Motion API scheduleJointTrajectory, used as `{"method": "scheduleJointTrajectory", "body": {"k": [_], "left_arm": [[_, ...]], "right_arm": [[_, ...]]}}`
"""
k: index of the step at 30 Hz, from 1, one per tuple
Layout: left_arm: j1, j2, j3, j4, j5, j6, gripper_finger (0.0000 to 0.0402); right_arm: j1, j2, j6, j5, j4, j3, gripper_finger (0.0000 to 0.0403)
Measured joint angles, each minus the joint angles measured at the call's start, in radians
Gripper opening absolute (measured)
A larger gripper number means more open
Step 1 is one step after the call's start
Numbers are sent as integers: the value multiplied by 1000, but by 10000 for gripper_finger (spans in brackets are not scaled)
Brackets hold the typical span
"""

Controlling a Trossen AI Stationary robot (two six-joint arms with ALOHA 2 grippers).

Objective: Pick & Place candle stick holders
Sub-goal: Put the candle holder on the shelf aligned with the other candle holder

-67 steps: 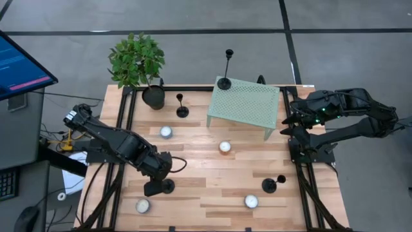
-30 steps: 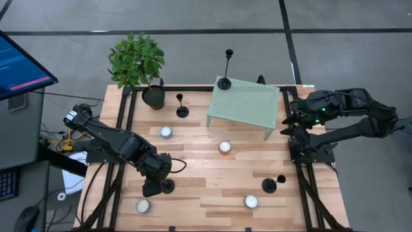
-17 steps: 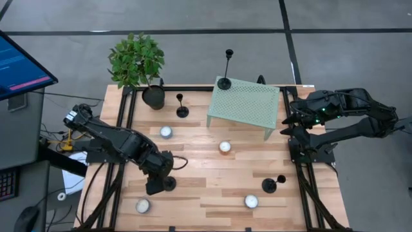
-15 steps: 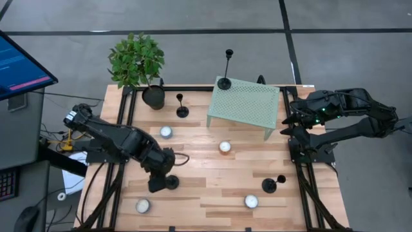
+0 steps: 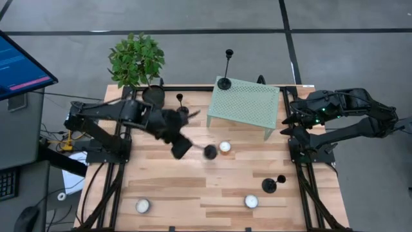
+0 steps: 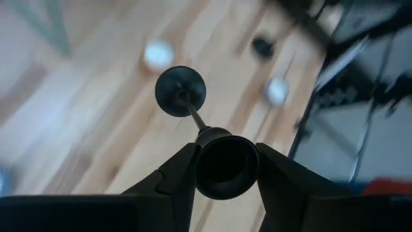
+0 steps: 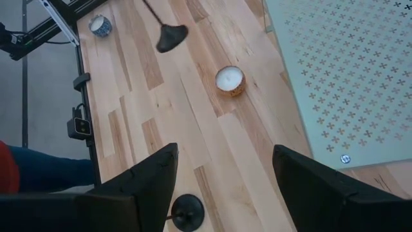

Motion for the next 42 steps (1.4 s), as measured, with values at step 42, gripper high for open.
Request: {"method": "scheduleJointTrajectory", "body": {"k": [42], "left_arm": [[420, 167, 23, 500, 17, 128, 140]], "right_arm": [[-160, 247, -672, 224, 546, 0, 245]]}}
